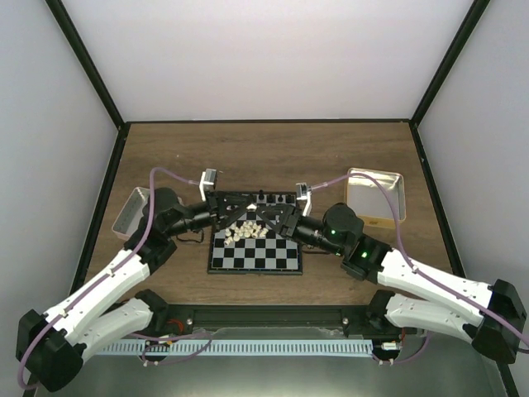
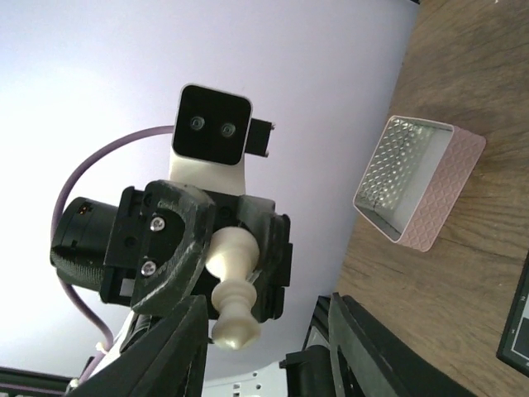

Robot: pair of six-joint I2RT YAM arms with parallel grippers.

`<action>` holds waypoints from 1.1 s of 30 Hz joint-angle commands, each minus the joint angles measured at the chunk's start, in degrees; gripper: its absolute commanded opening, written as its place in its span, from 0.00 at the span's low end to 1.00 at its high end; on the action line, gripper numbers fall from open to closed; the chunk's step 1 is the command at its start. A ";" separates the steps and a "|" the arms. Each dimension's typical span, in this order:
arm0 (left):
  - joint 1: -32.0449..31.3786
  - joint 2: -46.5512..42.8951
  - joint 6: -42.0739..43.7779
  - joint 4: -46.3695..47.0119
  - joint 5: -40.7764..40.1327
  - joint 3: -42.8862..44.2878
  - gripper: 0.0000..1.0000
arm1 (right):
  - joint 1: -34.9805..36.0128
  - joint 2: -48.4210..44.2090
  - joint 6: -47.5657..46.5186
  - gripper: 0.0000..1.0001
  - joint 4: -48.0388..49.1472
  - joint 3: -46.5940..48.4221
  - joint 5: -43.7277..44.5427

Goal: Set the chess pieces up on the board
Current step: Place the chess piece on the chessboard.

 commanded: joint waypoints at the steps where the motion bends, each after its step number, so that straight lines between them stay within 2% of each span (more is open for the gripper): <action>1: -0.03 0.91 -1.44 3.24 -0.85 -0.56 0.09 | -0.20 -0.54 1.80 0.38 6.98 -2.26 -1.33; 6: -0.02 1.14 -0.97 3.21 -1.07 -0.68 0.09 | -0.20 -1.66 2.53 0.28 7.86 -3.35 0.75; 9: -0.02 0.96 -0.86 3.09 -0.95 -1.07 0.09 | -0.20 -1.67 2.26 0.28 7.67 -3.04 1.57; 13: -0.04 0.79 -0.79 2.92 -0.95 -1.64 0.09 | -0.20 -1.18 2.17 0.33 8.31 -2.62 2.19; 16: -0.12 0.87 -0.79 2.93 -0.81 -1.81 0.09 | -0.20 -0.23 2.09 0.32 7.99 -1.89 2.10; 25: -0.02 0.63 -0.25 2.22 -1.10 -2.61 0.11 | -0.20 0.34 0.73 0.07 6.35 -1.21 2.94; 26: -0.06 0.62 -0.08 2.04 -1.31 -2.81 0.13 | -0.20 0.47 -0.02 0.05 5.22 -0.87 3.12; 27: -0.02 0.55 0.39 1.69 -1.71 -3.25 0.22 | -0.20 0.62 -0.65 0.04 2.99 -0.33 3.63; 28: -0.02 0.41 1.12 0.56 -2.57 -3.64 0.40 | -0.20 0.68 -1.42 0.03 0.42 0.30 4.20; 29: 0.10 0.23 2.36 -1.27 -3.65 -3.94 0.52 | -0.20 0.63 -2.58 0.03 -2.11 0.67 4.66; 30: 0.38 -0.01 4.25 -3.83 -4.79 -4.10 0.57 | -0.20 0.49 -3.96 0.03 -4.87 1.16 5.10; 33: 1.95 -1.12 12.32 -15.71 -10.52 -3.29 0.63 | -0.20 0.41 -8.19 0.03 -16.41 2.76 6.33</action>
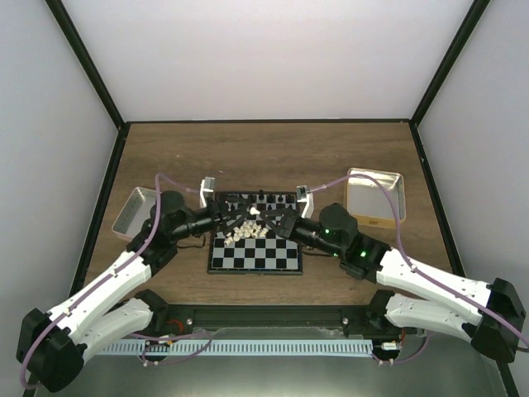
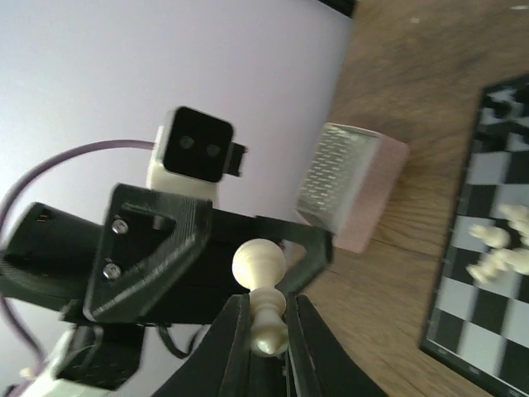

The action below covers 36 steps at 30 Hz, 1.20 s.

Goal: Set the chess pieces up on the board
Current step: Place the chess piece on the chessboard.

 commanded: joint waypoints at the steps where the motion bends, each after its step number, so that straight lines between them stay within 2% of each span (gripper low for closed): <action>1: 2.18 -2.18 12.39 -16.54 -9.77 0.61 0.64 | -0.20 0.18 -7.89 0.03 -18.68 4.68 3.29; 5: 3.17 -3.56 22.54 -31.18 -23.85 2.99 0.69 | -0.20 4.07 -13.80 0.03 -34.65 7.63 3.60; 9: 3.26 -2.85 30.07 -39.43 -34.96 5.47 0.70 | -0.20 8.97 -19.09 0.03 -44.49 10.59 4.38; 11: 3.26 -2.40 31.99 -41.77 -37.51 6.20 0.71 | -0.20 12.23 -21.02 0.03 -47.84 12.68 5.15; 17: 3.35 -2.27 36.33 -41.97 -36.14 6.55 0.73 | 2.07 24.40 -25.86 0.02 -57.07 20.94 7.81; 26: 3.35 -5.34 39.75 -41.68 -37.37 3.78 0.74 | 6.62 40.68 -27.51 0.03 -64.00 33.99 10.59; 36: 3.39 -9.45 40.97 -43.69 -40.93 2.78 0.75 | 8.79 49.28 -27.31 0.03 -67.65 41.94 10.41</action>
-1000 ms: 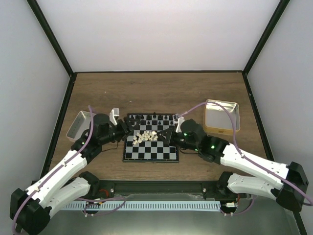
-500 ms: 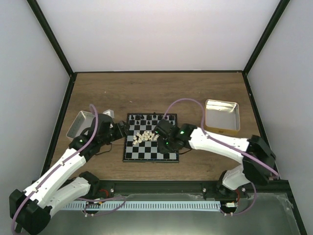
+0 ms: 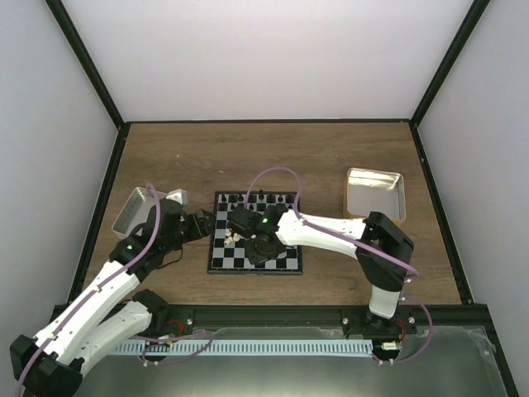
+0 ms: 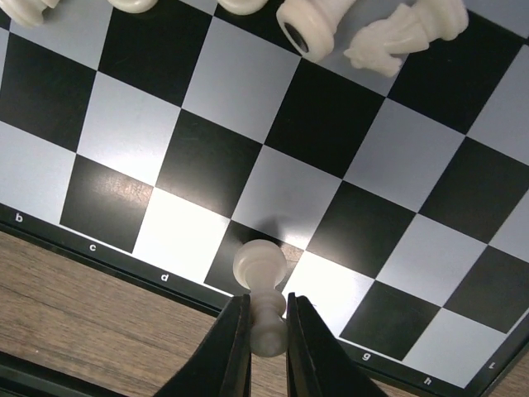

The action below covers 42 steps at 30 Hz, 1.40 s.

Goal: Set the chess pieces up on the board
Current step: Place the chess piece on the chessboard, then adjust the chess piece on the chessboard.

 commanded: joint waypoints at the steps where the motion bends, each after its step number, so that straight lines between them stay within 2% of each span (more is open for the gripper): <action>1: 0.21 -2.51 0.99 -0.93 -2.57 -0.57 0.75 | 0.76 1.83 -0.29 0.03 -3.16 3.45 0.79; 6: 0.21 -3.84 0.49 -0.91 -3.62 -0.90 0.75 | 0.84 2.54 -0.40 0.06 -3.11 3.45 -1.24; 8: 0.20 -3.97 0.47 -0.96 -3.87 -1.00 0.75 | 0.83 2.59 -0.57 0.12 -2.97 3.49 -2.11; 12: 0.20 -3.88 0.49 -0.98 -3.75 -0.79 0.75 | 0.83 1.41 0.92 0.31 -2.33 3.80 -1.10; 16: 0.22 -3.82 0.31 -0.96 -3.68 -0.83 0.75 | 0.81 -0.68 4.19 0.38 -0.65 3.00 1.77; 19: 0.20 -3.65 0.15 -1.08 -3.51 -0.96 0.75 | 0.83 -2.35 7.14 0.40 1.47 1.29 2.38; 24: 0.20 -3.38 -0.29 -0.99 -3.12 -0.85 0.75 | 0.83 -3.68 9.15 0.40 4.81 -2.18 1.13; 34: 0.20 -2.09 -0.83 -0.19 -2.33 -1.09 0.75 | 0.83 -2.17 7.46 0.38 6.52 -4.70 -0.39; 37: 0.20 -1.88 -0.88 -0.15 -2.21 -1.10 0.75 | 0.83 -1.12 6.72 0.33 7.36 -4.57 -1.32; 42: 0.20 -1.73 -0.60 -0.26 -2.21 -0.83 0.74 | 0.83 -0.31 6.27 0.15 8.50 -4.28 -1.64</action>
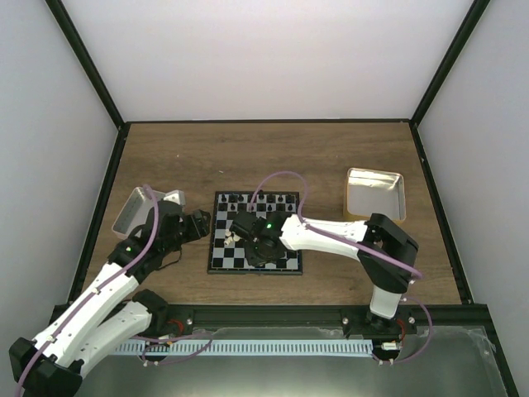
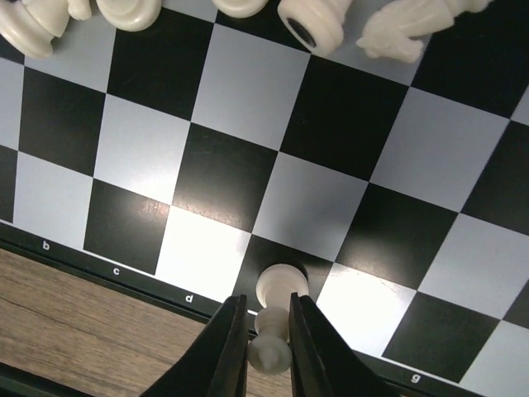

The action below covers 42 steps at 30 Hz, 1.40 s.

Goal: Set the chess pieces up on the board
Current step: Adjust the chess piece on the chessboard.

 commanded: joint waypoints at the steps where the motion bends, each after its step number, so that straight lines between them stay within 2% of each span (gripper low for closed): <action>1: 0.20 -0.09 0.06 0.28 0.08 -0.24 0.74 | 0.39 1.22 -0.58 0.13 1.58 0.55 -0.54; 8: 0.20 -0.35 0.05 0.09 0.11 -0.32 0.74 | 0.48 0.63 -1.36 0.10 4.46 0.43 -2.10; 25: 0.20 -0.33 0.14 -0.02 0.48 -0.50 0.74 | 1.07 2.29 -3.14 0.16 6.55 1.69 -3.98; 35: 0.20 -0.72 -0.08 -0.29 1.71 -0.91 0.74 | 1.05 1.82 -2.42 0.27 7.26 2.36 -2.05; 42: 0.20 0.92 1.84 0.37 7.73 -0.69 0.73 | 1.10 -6.15 3.46 0.42 7.91 0.48 3.98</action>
